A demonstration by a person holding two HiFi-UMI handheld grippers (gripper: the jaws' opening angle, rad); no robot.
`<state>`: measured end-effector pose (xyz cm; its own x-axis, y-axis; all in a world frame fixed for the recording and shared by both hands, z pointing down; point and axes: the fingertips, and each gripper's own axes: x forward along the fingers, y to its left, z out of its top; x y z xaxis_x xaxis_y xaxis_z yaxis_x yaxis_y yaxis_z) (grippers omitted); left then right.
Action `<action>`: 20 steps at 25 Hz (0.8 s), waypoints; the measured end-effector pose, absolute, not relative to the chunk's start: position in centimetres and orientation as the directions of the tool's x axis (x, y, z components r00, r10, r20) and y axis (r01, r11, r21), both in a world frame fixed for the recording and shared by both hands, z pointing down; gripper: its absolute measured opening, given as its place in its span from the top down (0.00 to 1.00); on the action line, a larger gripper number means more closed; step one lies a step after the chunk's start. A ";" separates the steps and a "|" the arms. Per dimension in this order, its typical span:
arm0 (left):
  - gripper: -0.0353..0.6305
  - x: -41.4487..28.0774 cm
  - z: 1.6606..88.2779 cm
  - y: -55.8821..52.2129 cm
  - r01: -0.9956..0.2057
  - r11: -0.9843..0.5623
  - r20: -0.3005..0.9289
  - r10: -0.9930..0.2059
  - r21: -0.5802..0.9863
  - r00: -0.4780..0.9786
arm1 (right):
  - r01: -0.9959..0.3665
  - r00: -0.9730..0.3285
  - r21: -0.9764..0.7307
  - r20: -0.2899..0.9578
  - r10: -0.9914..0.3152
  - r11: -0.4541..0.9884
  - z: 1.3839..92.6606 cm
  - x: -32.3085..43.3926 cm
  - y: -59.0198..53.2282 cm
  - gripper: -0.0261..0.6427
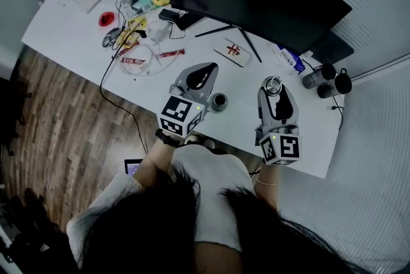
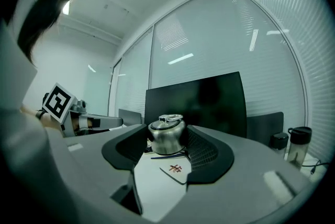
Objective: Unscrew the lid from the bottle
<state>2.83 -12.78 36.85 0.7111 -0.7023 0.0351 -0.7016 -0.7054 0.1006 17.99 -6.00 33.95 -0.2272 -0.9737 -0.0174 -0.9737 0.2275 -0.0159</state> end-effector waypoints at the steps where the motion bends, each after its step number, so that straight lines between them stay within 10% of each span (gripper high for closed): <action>1: 0.86 2.8 36.9 -12.9 -0.703 -0.704 0.038 -0.704 0.101 0.709 | -0.973 -0.229 -0.025 -0.016 -0.973 0.230 34.1 18.1 -6.1 0.61; 20: 0.86 3.3 37.6 -13.1 -0.702 -0.706 0.069 -0.699 0.088 0.712 | -0.963 -0.266 -0.053 0.005 -0.964 0.266 35.0 18.4 -6.9 0.62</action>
